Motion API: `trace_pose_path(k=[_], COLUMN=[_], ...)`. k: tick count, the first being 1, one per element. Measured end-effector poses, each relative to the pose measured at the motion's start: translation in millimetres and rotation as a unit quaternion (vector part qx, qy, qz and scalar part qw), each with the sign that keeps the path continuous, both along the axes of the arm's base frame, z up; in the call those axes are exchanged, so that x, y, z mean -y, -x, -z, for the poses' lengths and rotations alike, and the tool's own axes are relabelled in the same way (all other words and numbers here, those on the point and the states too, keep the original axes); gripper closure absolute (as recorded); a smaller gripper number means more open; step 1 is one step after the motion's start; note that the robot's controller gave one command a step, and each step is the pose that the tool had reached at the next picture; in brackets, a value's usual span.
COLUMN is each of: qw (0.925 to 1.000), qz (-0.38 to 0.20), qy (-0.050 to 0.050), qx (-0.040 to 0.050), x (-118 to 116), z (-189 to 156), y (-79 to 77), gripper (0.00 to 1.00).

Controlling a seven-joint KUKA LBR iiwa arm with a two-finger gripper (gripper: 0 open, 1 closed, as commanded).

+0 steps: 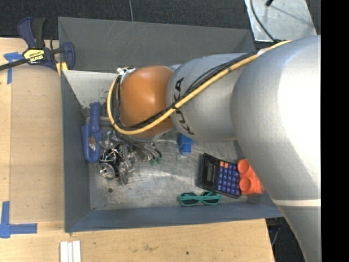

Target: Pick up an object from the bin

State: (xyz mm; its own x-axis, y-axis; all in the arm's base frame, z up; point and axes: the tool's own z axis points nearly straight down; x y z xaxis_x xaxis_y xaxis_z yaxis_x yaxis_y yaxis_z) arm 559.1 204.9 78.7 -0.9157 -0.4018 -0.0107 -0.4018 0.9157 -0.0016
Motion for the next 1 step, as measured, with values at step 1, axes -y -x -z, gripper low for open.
trace_pose_path(k=[1], qw=[0.9999], qz=[0.016], qy=[0.000], qx=[-0.0006], x=[41.5], z=[-187.6], y=[1.7], gripper=[1.00])
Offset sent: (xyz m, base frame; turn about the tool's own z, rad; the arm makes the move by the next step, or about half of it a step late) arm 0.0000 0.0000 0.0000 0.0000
